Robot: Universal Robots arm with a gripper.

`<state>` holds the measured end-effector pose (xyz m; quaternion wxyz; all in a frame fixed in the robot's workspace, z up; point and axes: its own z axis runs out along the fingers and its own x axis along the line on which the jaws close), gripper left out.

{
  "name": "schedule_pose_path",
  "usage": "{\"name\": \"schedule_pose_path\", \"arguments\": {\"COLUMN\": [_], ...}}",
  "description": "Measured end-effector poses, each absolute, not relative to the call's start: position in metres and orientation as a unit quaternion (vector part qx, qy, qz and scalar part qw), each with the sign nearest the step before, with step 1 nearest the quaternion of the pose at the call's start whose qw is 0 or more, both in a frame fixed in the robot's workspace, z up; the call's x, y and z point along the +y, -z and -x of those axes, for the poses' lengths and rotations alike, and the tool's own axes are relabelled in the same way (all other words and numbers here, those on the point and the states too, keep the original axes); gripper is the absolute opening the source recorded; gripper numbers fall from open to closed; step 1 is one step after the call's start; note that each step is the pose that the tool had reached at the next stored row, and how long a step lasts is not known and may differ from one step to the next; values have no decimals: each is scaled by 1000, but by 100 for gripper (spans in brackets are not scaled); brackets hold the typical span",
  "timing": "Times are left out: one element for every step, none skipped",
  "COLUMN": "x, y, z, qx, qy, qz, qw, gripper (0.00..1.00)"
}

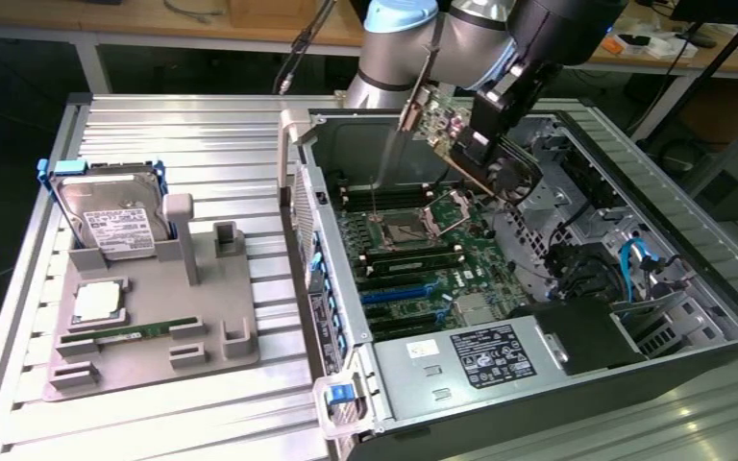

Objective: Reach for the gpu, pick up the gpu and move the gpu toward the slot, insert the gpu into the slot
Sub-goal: 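Insert the gpu into the slot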

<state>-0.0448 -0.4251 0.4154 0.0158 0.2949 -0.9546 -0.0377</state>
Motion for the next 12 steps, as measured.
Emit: {"name": "schedule_pose_path", "arguments": {"x": [-425, -425, -425, -425, -425, -425, -425, -425, -425, -425, -425, -425], "y": [-415, -415, -414, -414, -414, -414, -414, -413, -413, -413, -413, -413], "z": [45, 45, 45, 45, 45, 45, 45, 45, 45, 45, 45, 45], "qx": [-951, -948, -940, -933, -930, -925, -920, -908, -903, -899, -896, -892], "qy": [37, 37, 37, 36, 36, 36, 36, 35, 34, 34, 34, 33], "qz": [-306, -316, -338, -358, -367, -377, -390, -416, -427, -435, -443, -451], "qw": [16, 17, 17, 18, 18, 19, 19, 19, 19, 19, 19, 19], "gripper": [27, 27, 27, 27, 27, 27, 27, 27, 27, 27, 27, 27]}}
